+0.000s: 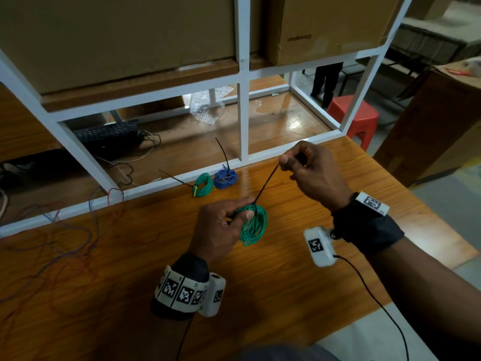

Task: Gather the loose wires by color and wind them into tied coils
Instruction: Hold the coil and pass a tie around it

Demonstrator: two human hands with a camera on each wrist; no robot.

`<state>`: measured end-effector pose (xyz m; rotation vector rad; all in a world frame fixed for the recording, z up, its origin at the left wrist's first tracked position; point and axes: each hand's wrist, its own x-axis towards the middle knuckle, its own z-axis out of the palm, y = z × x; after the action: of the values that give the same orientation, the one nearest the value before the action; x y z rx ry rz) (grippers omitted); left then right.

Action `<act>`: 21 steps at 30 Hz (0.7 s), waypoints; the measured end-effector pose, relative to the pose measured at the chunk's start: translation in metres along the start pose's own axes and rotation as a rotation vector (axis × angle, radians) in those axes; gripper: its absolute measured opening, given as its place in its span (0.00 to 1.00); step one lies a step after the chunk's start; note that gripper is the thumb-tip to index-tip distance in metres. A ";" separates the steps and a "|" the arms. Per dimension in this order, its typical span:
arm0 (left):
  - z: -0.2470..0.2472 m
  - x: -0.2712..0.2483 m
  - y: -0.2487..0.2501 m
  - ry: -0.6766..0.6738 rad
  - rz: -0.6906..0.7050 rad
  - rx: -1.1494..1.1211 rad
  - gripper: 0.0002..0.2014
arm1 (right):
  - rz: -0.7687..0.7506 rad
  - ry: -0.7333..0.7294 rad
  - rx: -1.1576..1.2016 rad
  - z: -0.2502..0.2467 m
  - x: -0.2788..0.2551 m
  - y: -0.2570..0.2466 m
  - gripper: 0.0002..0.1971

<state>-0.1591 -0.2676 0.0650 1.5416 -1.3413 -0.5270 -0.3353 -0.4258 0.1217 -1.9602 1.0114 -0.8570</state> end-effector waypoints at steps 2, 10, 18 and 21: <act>0.002 -0.002 -0.001 -0.004 -0.027 -0.040 0.15 | 0.028 -0.051 0.052 0.001 -0.002 0.000 0.06; -0.009 -0.013 -0.017 -0.014 -0.095 -0.156 0.18 | 0.189 -0.173 0.309 0.012 -0.021 0.009 0.05; -0.008 -0.016 -0.018 -0.088 -0.067 -0.074 0.15 | 0.180 -0.134 0.230 0.017 -0.013 0.004 0.07; -0.006 -0.015 -0.020 -0.106 -0.064 -0.019 0.14 | 0.198 -0.088 0.234 0.020 -0.008 0.006 0.08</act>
<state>-0.1488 -0.2535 0.0467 1.5634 -1.3669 -0.6678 -0.3246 -0.4154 0.1047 -1.6572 0.9874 -0.7366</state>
